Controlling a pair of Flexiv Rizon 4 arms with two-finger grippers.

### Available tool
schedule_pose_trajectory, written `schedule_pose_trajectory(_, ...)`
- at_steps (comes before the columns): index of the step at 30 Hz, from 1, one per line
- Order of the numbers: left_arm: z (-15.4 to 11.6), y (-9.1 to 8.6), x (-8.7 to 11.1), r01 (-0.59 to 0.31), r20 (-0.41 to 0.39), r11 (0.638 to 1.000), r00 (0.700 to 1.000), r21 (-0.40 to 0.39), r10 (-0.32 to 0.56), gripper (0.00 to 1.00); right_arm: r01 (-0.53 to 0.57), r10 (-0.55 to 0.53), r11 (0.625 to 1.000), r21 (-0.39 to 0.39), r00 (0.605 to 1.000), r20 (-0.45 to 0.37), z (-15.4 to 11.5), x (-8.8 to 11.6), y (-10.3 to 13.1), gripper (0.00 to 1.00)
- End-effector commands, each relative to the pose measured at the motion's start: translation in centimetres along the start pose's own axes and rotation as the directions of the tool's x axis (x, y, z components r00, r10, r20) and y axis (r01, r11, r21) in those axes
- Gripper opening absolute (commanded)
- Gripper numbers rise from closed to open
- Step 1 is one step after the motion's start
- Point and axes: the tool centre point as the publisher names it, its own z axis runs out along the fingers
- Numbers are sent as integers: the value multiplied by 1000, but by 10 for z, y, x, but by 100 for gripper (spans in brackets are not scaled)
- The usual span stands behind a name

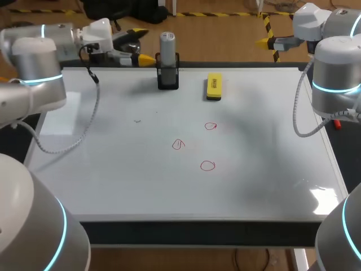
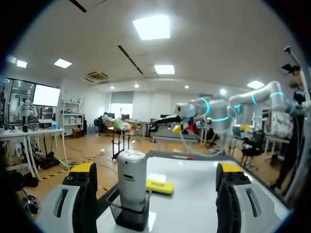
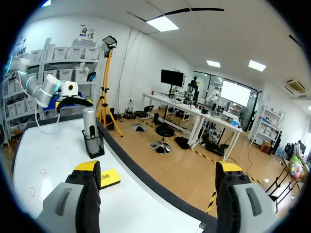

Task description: Pick up the inspection probe, press it on each red-marked spot on the whiteboard one by one, put down the probe, pick up the eraser, and wipe off all the red marks.

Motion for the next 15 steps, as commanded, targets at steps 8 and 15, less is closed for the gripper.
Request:
schedule_pose_trajectory(8,15,20,-20,-2,-44,1000,999,16,3,100,0,0,1000,1,1000,-1,0,0,0,100)
schedule_pose_trajectory(15,24,31,-31,0,-54,1000,999,25,1,100,0,0,1000,1,1000,-1,0,0,0,100)
